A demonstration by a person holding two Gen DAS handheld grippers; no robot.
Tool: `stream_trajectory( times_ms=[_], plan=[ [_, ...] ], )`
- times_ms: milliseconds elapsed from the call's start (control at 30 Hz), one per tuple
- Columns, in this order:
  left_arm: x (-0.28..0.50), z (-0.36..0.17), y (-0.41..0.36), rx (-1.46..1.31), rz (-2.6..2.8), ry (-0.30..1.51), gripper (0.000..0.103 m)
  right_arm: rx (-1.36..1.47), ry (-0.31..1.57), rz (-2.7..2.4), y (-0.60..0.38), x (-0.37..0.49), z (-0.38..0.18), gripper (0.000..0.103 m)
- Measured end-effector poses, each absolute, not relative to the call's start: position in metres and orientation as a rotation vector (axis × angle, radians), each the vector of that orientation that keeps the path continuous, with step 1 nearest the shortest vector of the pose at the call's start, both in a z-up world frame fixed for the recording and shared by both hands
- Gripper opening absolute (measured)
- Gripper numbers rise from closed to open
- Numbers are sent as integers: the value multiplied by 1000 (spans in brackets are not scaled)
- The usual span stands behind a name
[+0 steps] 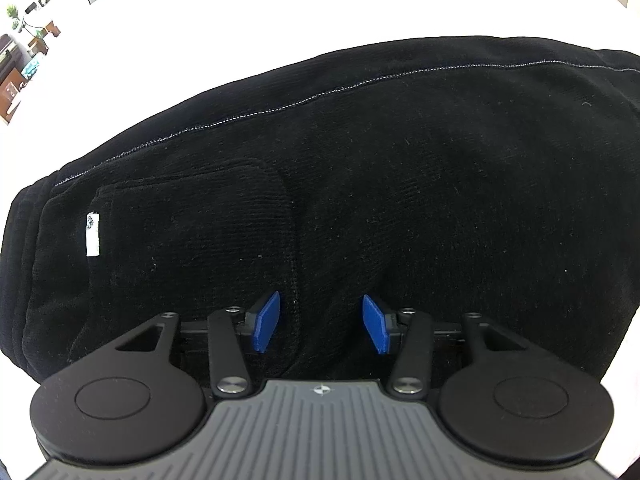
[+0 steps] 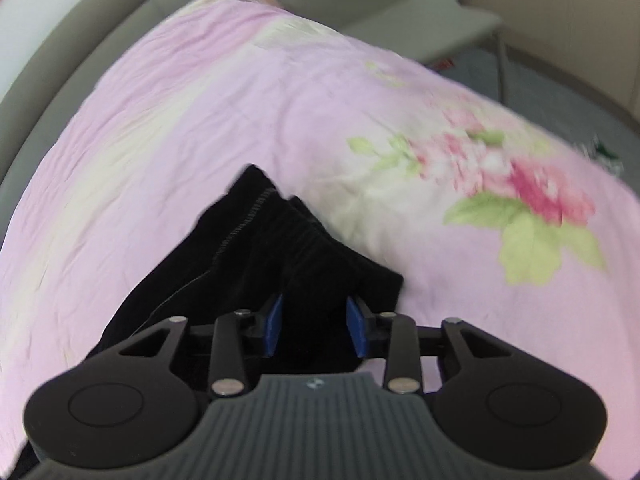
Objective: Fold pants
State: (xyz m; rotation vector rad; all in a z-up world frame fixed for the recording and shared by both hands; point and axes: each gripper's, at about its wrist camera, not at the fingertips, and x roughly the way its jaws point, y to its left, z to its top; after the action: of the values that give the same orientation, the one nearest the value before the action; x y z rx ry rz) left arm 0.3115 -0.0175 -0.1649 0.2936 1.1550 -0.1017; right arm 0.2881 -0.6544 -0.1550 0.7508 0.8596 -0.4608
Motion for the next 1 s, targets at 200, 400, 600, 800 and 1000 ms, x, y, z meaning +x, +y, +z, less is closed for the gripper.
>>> stream_trajectory(
  times_ms=[200,400,600,800,1000],
  plan=[
    [313,-165,-14,296,-112,1162,57,552,842,-475,-633,283,-135,5],
    [314,-165,-13,287,-116,1157,59,526,888,-506,-639,286,-166,5],
    [298,-148,-1,229,-97,1124,59,435,910,-495,-626,285,-145,27],
    [247,-119,-1,184,-186,1095,59,304,930,-335,-562,259,-117,40],
    [186,-119,-13,114,-281,1120,59,245,967,-176,-492,234,-121,42]
  ],
)
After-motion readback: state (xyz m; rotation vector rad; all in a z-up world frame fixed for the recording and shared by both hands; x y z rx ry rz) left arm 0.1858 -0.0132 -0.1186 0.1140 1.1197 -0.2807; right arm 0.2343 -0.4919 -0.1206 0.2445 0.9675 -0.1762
